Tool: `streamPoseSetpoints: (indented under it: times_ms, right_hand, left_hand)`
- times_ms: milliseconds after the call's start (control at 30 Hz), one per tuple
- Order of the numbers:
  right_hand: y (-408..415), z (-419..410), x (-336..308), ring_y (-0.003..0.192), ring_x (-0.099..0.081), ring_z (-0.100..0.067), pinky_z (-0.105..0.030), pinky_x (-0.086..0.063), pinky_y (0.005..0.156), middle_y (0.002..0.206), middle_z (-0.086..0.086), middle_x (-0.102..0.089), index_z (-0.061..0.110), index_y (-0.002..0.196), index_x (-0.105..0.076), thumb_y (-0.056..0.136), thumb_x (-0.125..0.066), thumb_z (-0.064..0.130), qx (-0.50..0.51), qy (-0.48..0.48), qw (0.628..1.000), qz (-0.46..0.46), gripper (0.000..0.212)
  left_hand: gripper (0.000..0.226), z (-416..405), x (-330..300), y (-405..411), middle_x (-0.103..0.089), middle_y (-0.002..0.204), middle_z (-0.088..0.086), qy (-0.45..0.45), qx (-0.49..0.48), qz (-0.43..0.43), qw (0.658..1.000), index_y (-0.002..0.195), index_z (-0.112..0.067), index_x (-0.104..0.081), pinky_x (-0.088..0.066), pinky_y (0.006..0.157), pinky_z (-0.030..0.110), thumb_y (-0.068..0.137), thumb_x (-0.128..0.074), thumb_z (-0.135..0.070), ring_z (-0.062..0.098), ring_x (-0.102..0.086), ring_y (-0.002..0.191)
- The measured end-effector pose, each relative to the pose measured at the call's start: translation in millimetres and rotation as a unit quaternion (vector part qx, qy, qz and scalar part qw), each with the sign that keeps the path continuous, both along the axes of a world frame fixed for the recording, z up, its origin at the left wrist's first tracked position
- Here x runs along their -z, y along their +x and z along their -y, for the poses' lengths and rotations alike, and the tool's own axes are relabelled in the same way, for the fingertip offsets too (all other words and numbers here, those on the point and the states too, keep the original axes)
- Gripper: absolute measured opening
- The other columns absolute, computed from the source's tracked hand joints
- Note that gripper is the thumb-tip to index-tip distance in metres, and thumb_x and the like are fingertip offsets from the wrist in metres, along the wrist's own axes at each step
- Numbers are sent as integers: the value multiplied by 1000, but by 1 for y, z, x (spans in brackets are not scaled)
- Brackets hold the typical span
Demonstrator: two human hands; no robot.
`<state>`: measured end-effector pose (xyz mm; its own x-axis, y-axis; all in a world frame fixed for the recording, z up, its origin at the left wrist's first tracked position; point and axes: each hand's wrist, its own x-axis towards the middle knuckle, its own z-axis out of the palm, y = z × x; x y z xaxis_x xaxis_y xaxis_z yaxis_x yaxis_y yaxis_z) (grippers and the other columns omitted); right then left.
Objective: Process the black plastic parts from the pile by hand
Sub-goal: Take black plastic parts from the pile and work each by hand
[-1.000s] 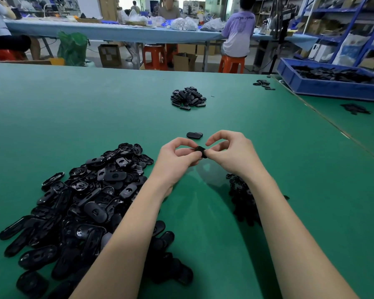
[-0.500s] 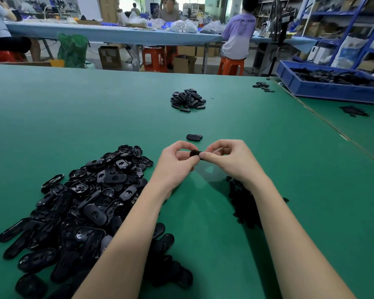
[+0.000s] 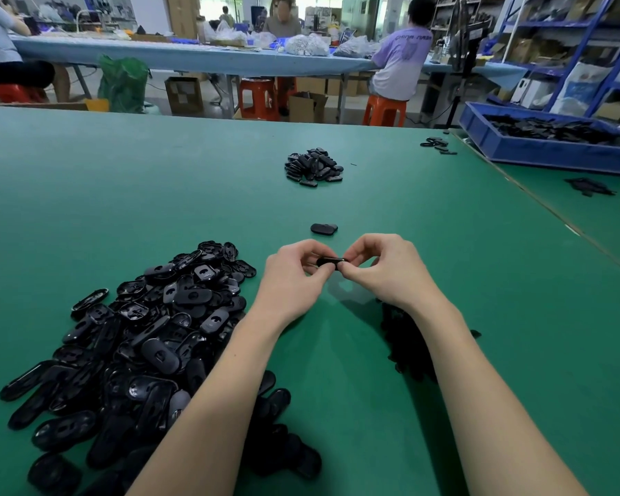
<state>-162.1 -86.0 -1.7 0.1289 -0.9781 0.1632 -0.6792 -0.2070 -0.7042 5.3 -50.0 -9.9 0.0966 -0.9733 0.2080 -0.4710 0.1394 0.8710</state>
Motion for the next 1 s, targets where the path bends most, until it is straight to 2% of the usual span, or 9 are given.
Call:
streamPoseSetpoints:
  times_ms: [267, 400, 533, 600, 667, 733, 1000]
  right_hand:
    - [7, -5, 2, 54, -54, 3, -32, -52, 66, 70, 28, -68, 32, 68, -65, 52, -61, 59, 15, -9, 999, 33, 32]
    - [7, -6, 2, 54, -54, 2, -33, -52, 65, 69, 27, -68, 31, 68, -64, 56, -64, 55, 12, -21, 999, 47, 27]
    - [8, -5, 4, 52, -53, 2, -29, -47, 61, 67, 24, -68, 29, 69, -65, 63, -72, 47, 7, -27, 998, 64, 20]
    - [6, -5, 5, 48, -51, 2, -20, -42, 54, 63, 19, -68, 26, 69, -66, 71, -80, 33, -1, -23, 996, 91, 16]
    - [4, -5, 4, 45, -49, 3, -10, -35, 48, 61, 14, -67, 24, 69, -66, 75, -81, 21, -16, -13, 993, 117, 17]
    - [3, -5, 3, 45, -49, 3, -8, -33, 46, 65, 11, -68, 24, 70, -67, 77, -81, 18, -24, -8, 992, 123, 17]
    - [3, -7, 1, 45, -49, 2, -9, -33, 47, 68, 9, -69, 23, 71, -68, 77, -80, 18, -27, -10, 992, 121, 15]
  left_hand:
    - [12, 2, 1, -1, -74, 85, -7, 1, 3, 4, 1000, 90, -28, -74, -46, 68, 7, 88, -72, -16, 10, -63, 74]
    - [10, 3, 2, 0, -71, 82, -6, 4, 4, 0, 1000, 92, -27, -74, -51, 69, 23, 89, -71, -18, 18, -57, 65]
    - [10, 5, 3, 2, -67, 76, -10, 8, 8, -9, 1000, 93, -26, -74, -48, 61, 20, 90, -71, -17, 8, -50, 58]
    - [11, 4, 3, 3, -72, 82, -6, 17, 23, -36, 999, 94, -24, -74, -52, 69, 21, 91, -71, -14, 11, -58, 63]
    - [11, 5, 2, 4, -75, 93, 3, 26, 34, -66, 997, 96, -20, -75, -57, 86, 31, 90, -72, -11, 20, -70, 81]
    - [11, 4, 1, 4, -76, 97, 7, 32, 38, -85, 995, 96, -19, -75, -56, 95, 39, 89, -73, -10, 25, -71, 93]
    - [10, 4, 1, 5, -76, 96, 8, 45, 42, -108, 992, 93, -19, -76, -55, 98, 40, 87, -76, -11, 28, -70, 98]
